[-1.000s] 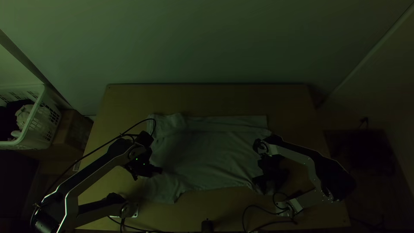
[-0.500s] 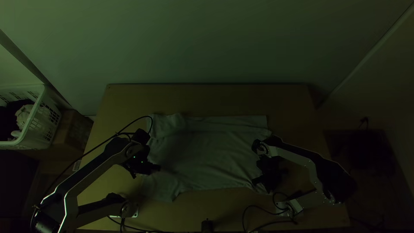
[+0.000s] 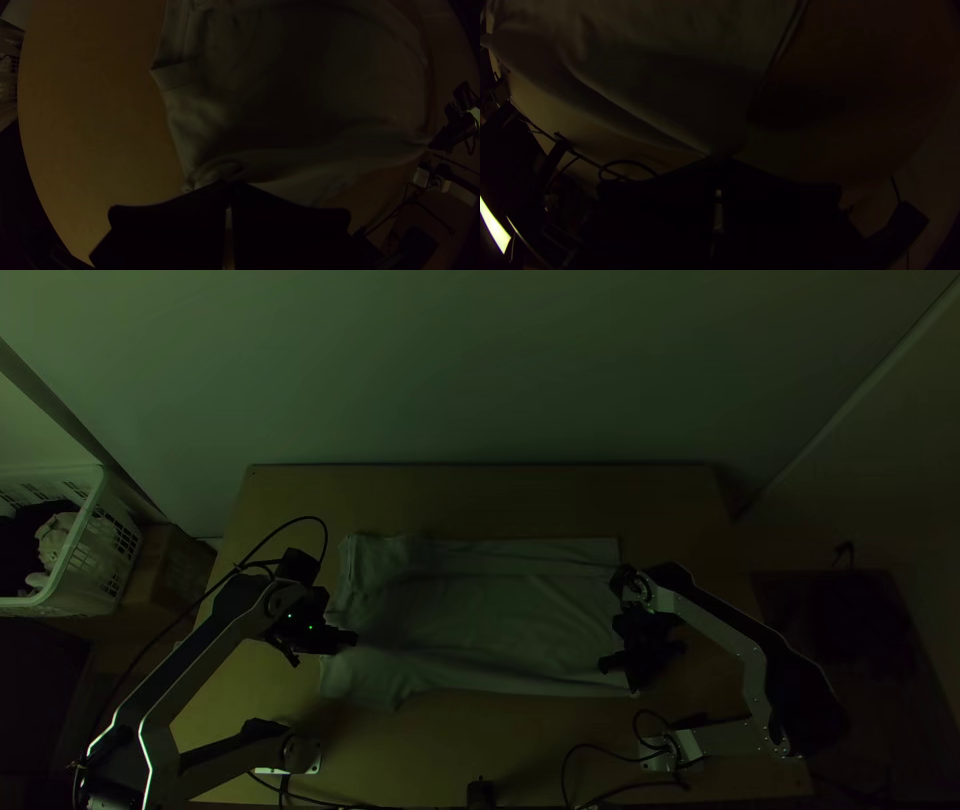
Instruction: Fold the t-shirt
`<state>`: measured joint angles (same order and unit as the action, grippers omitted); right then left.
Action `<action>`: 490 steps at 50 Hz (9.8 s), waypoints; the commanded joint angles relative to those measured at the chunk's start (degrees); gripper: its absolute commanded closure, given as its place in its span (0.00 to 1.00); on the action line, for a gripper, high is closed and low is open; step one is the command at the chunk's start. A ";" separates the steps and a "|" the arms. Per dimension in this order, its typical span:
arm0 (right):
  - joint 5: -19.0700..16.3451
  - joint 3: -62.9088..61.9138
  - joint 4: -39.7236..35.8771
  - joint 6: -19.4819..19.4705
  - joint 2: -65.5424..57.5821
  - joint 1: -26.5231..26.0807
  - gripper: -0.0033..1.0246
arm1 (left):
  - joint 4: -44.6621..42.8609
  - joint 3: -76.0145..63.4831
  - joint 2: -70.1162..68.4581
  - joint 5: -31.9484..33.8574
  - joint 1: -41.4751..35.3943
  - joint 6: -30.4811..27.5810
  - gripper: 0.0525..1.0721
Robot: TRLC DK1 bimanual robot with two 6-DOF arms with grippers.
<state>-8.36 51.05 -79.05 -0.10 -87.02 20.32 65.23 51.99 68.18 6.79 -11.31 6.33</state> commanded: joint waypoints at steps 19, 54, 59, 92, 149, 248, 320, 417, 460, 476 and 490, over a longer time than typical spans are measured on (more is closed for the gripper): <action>0.98 15.93 -1.20 1.86 -4.47 -4.58 0.97 | 1.04 11.73 4.59 -0.37 3.84 -4.92 0.97; 3.35 40.01 -0.67 3.61 -23.63 -9.07 0.97 | -2.30 28.26 23.14 0.68 7.71 -7.47 0.97; 3.70 44.23 -0.67 4.14 -26.88 -9.68 0.97 | -2.39 30.19 25.25 0.68 7.97 -7.82 0.97; 4.05 68.13 -4.63 5.81 -42.53 -12.41 0.37 | -6.43 41.27 36.85 2.00 8.06 -7.73 0.04; -6.23 56.71 1.88 -2.10 -8.60 -18.38 0.04 | -9.95 18.41 34.03 38.65 34.07 -34.36 0.04; 1.24 33.24 18.40 -8.16 7.66 -12.41 0.04 | -32.80 10.94 31.84 14.04 5.25 -3.95 0.97; 1.15 20.94 33.43 -1.57 5.37 -22.43 0.04 | 19.32 59.63 27.62 -1.60 16.85 -18.90 0.97; 1.24 21.11 43.45 1.15 12.32 -26.64 0.04 | 7.19 70.71 36.23 10.88 -7.41 2.55 0.04; 3.17 14.34 67.27 9.85 35.17 -28.75 0.04 | -24.71 25.62 -10.70 8.86 21.68 -8.52 0.04; 2.30 0.02 71.57 11.35 50.46 -28.23 0.04 | -40.89 3.03 -31.80 7.89 21.33 -9.76 0.04; 1.94 -11.14 75.62 12.58 65.49 -28.23 0.04 | -52.84 -12.70 -48.14 6.31 23.26 -9.67 0.04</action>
<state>-6.02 42.15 -5.17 11.20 -25.89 -7.94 16.01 44.73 25.08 13.89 10.92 -2.46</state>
